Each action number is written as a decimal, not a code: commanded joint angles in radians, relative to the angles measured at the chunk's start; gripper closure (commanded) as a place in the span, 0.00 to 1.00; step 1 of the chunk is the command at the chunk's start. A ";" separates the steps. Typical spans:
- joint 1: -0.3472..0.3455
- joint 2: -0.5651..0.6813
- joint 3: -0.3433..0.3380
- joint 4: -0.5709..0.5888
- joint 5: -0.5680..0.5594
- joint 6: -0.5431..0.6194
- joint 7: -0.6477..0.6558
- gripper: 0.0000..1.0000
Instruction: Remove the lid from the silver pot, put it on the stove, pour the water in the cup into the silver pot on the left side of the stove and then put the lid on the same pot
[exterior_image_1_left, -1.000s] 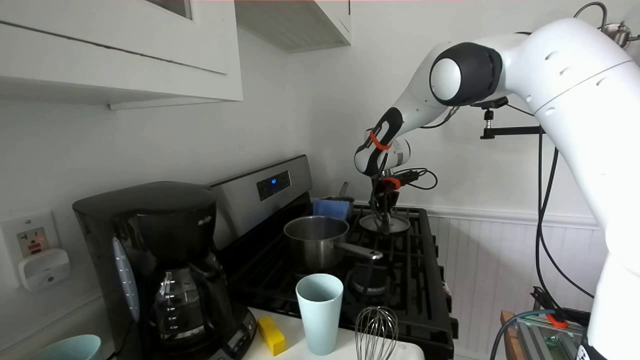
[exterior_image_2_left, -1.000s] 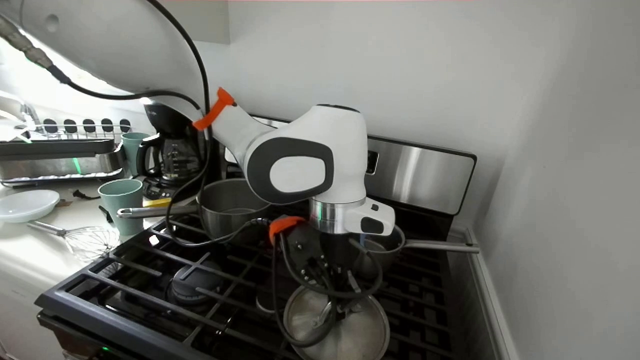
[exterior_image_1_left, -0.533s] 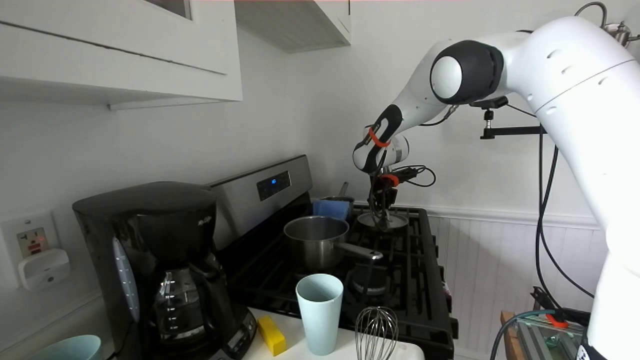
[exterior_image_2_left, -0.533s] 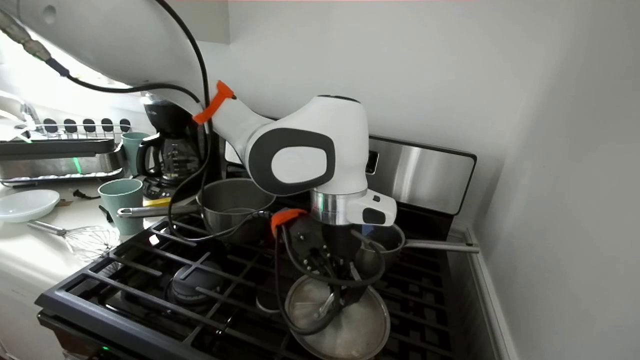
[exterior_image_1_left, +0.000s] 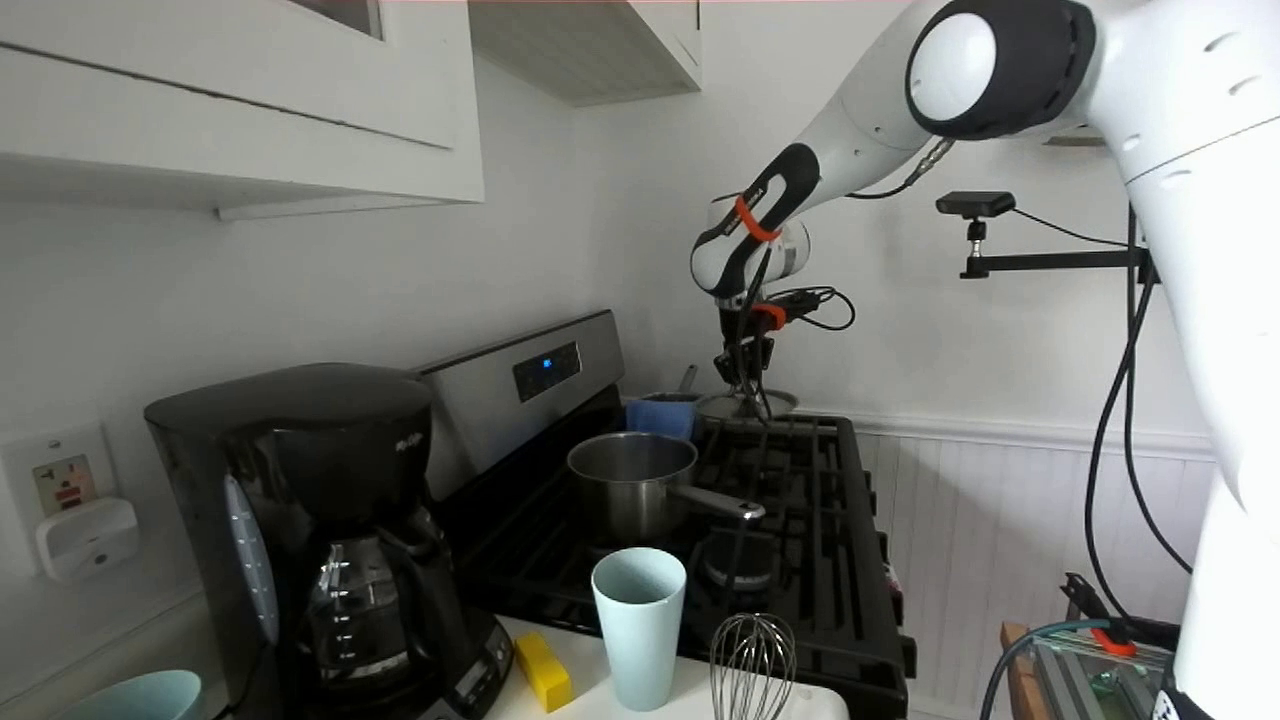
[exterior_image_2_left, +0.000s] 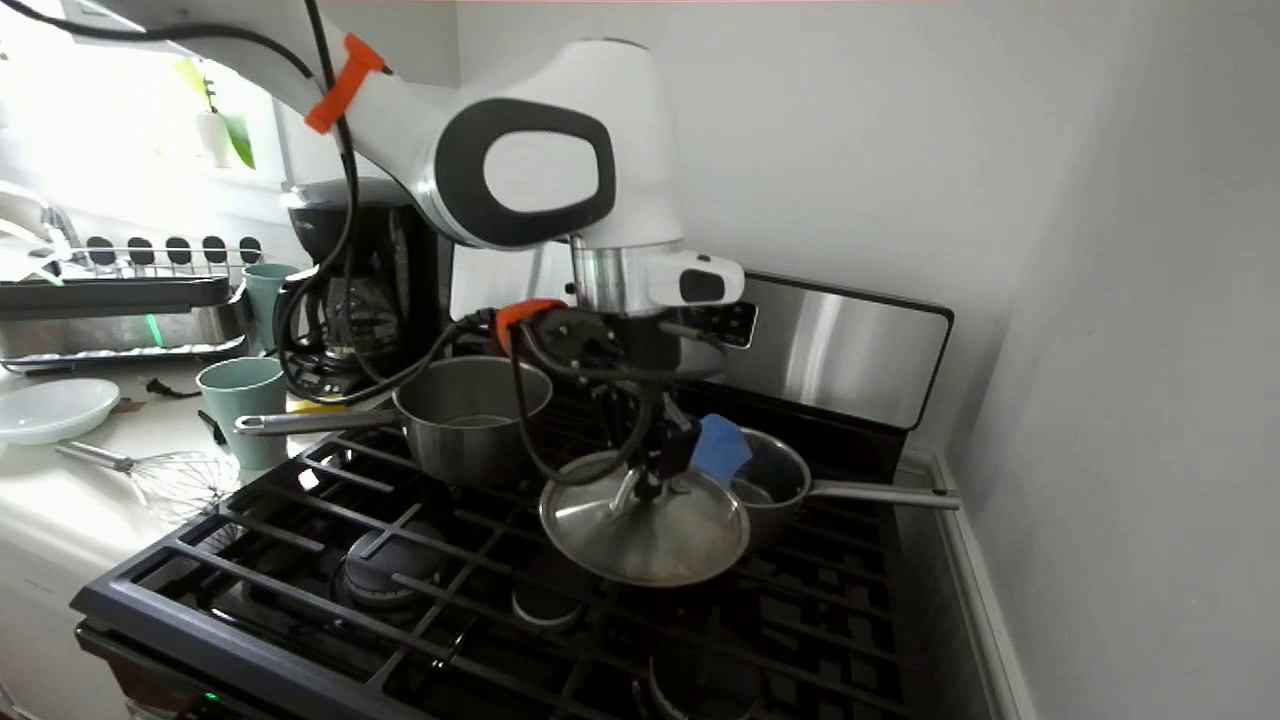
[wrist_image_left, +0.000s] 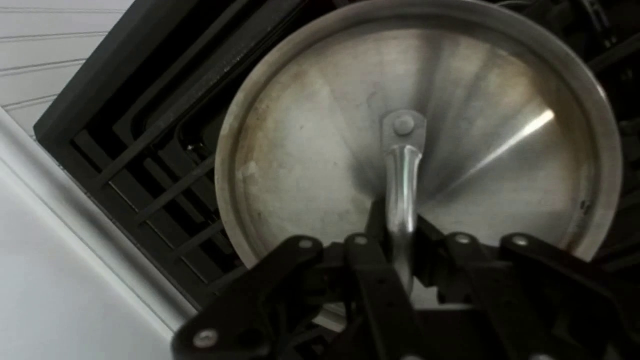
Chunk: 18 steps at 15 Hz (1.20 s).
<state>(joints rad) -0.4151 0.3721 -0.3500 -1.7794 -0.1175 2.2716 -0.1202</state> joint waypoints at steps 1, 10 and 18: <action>0.063 -0.195 0.014 -0.158 -0.090 -0.023 -0.039 0.98; 0.182 -0.452 0.121 -0.402 -0.113 -0.010 -0.156 0.98; 0.244 -0.394 0.167 -0.429 -0.058 0.182 -0.248 0.98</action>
<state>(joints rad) -0.1803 -0.0400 -0.1865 -2.2017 -0.2163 2.3802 -0.3079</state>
